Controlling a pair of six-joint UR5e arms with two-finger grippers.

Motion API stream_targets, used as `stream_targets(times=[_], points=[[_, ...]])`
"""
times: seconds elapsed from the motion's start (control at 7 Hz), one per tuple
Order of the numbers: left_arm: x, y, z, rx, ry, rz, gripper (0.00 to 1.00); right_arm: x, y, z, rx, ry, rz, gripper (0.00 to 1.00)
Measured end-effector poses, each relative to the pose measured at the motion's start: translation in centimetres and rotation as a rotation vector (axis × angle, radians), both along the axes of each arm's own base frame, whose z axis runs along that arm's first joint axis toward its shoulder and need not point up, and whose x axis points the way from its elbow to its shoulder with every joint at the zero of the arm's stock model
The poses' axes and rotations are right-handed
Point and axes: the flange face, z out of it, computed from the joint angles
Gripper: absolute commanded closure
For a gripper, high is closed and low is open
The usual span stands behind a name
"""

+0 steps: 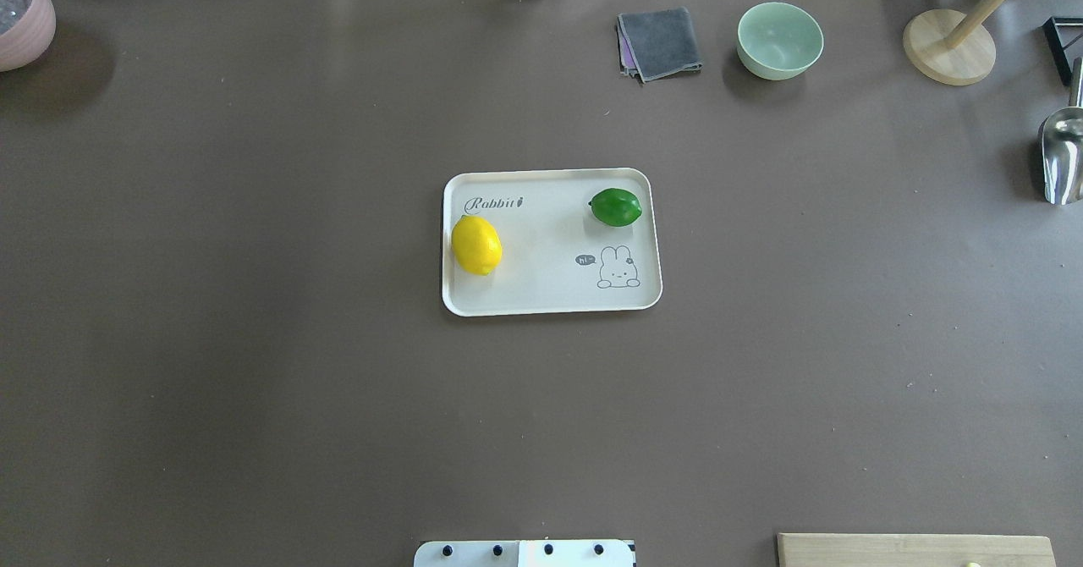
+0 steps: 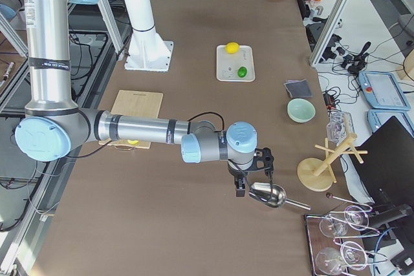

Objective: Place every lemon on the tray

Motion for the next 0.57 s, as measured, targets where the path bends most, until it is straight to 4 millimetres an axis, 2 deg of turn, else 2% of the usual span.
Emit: stream_targets(times=[0.57], points=[[-3.3, 0.2, 0.7, -0.039, -0.005, -0.066, 0.02, -0.4, -0.7, -0.4, 0.004, -0.001, -0.006, 0.0]])
